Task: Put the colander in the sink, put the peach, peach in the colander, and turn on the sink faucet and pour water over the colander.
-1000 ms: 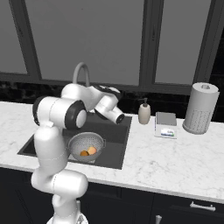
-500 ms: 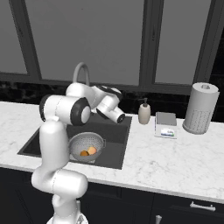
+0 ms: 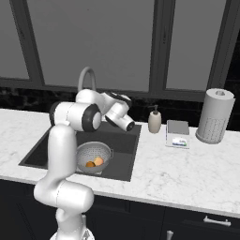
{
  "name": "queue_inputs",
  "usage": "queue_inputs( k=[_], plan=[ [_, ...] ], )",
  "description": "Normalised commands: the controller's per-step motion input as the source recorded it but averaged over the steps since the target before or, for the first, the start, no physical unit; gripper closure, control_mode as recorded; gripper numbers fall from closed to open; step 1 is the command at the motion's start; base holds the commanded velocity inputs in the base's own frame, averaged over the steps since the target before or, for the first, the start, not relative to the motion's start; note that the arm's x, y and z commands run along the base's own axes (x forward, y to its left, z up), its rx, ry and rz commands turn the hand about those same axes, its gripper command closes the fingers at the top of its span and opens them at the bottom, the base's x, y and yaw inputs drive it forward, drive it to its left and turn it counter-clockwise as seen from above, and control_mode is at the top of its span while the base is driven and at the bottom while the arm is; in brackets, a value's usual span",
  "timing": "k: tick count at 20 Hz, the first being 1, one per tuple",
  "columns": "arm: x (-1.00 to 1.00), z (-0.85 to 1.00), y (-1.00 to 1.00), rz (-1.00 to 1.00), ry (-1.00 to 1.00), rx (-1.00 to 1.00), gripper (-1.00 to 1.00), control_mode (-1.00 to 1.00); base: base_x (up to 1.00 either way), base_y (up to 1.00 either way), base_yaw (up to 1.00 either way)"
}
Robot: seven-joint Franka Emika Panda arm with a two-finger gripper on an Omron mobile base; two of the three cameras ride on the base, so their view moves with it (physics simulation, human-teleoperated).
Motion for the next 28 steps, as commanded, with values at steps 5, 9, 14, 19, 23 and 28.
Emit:
queue_inputs(
  k=[5,9,14,19,23,28],
  plan=[
    [0.34,-0.15,0.05,0.00,0.00,0.00,-1.00,-1.00,0.00,0.00,0.00],
    [0.35,-0.17,0.04,0.00,0.00,0.00,-1.00,-1.00,0.00,0.00,0.00],
    [0.36,-0.13,0.03,0.00,0.00,0.00,-1.00,-1.00,0.00,0.00,0.00],
    [0.37,-0.05,0.05,0.00,0.00,0.00,-1.00,-1.00,0.00,0.00,0.00],
    [0.33,0.00,0.01,0.00,0.00,0.00,-1.00,-1.00,0.00,0.00,0.00],
    [0.25,0.00,0.02,0.00,0.00,0.00,1.00,-1.00,0.00,0.00,0.00]
  ],
)
